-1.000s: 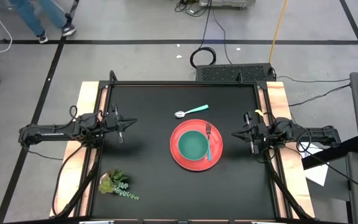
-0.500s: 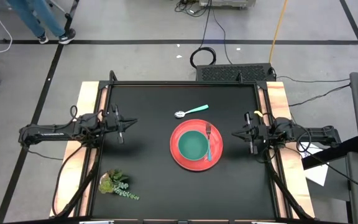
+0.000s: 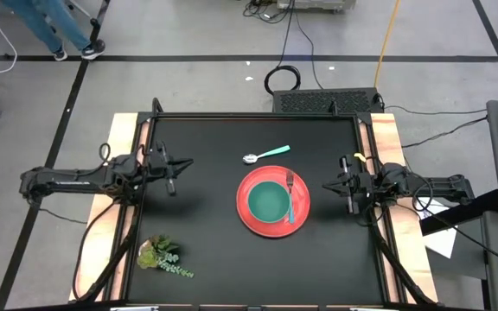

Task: Set table place
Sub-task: Put the blue spoon into the green bowl

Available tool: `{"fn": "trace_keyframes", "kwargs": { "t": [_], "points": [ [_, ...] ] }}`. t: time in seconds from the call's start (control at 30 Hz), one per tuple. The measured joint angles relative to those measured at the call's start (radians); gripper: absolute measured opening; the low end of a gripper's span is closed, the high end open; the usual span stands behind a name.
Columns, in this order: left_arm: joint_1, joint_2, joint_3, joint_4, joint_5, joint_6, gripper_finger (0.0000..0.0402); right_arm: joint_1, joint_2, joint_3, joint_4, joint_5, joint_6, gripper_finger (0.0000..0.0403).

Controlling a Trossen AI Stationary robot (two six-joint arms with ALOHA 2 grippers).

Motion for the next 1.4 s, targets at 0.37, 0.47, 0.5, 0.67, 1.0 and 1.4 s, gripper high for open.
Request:
{"fn": "trace_keyframes", "kwargs": {
  "t": [0.37, 0.47, 0.5, 0.67, 1.0, 1.4],
  "points": [
    [0.086, 0.284, 0.233, -0.003, -0.19, -0.022, 0.0033, 0.0, 0.0, 0.0, 0.001, 0.0, -0.036, 0.0],
    [0.11, 0.383, 0.277, -0.002, -0.167, 0.028, 0.0033, 0.0, 0.0, 0.0, 0.01, 0.0, -0.089, 0.0],
    [0.115, 0.416, 0.292, 0.0, -0.168, 0.037, 0.0033, 0.0, 0.0, 0.0, 0.017, 0.0, -0.109, 0.0],
    [0.141, 0.588, 0.357, 0.034, -0.134, 0.055, 0.0033, 0.0, 0.0, 0.0, 0.066, 0.0, -0.172, 0.0],
    [0.192, 0.861, 0.536, -0.033, -0.025, 0.017, 0.0033, 0.0, 0.0, 0.0, 0.085, 0.0, -0.212, 0.0],
    [0.246, 0.929, 0.598, -0.055, -0.025, 0.046, 0.0033, 0.0, 0.0, 0.0, 0.059, 0.0, -0.139, 0.0]
  ]
}}
